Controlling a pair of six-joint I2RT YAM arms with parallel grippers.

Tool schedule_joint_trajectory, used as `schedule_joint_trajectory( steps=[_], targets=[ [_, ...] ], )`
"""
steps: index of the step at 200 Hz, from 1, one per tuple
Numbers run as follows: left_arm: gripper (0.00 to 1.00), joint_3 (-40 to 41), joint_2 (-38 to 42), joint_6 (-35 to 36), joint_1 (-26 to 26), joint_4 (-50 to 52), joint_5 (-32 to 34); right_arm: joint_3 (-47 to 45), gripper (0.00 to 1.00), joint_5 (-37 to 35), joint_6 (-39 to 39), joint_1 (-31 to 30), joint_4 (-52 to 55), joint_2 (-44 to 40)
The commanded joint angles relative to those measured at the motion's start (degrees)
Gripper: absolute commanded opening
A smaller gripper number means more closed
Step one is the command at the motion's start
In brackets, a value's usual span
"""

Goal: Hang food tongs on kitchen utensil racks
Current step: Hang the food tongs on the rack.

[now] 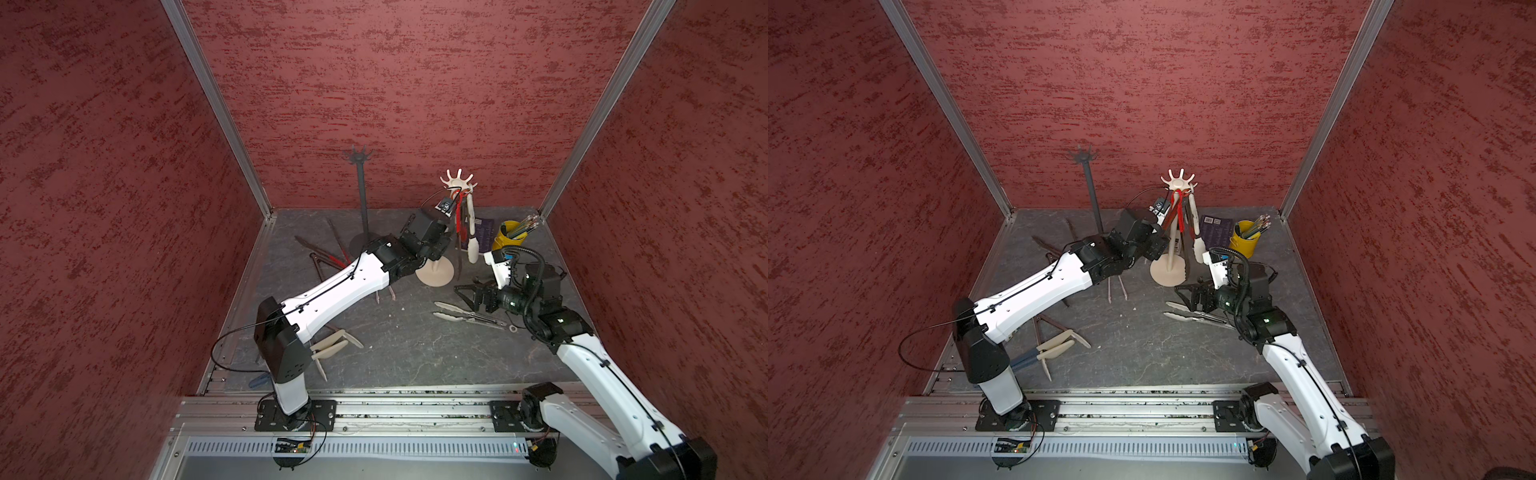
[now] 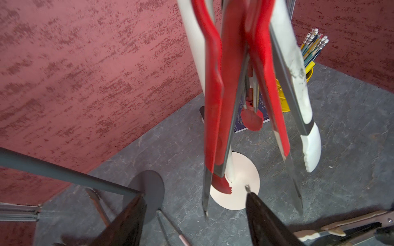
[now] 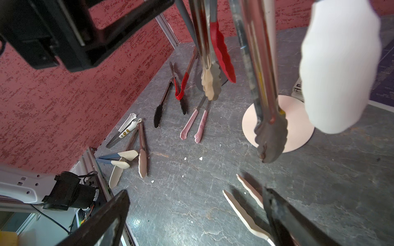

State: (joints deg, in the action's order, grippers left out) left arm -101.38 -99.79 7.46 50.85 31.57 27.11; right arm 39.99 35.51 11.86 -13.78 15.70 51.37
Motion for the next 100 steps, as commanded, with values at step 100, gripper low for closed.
schedule_joint_trajectory(
  steps=[100],
  targets=[
    [1.0,11.0,16.62,-5.96,1.25,-6.94,-5.23,1.77,0.91,-5.71,16.13,-0.26,7.16,3.79]
  ],
)
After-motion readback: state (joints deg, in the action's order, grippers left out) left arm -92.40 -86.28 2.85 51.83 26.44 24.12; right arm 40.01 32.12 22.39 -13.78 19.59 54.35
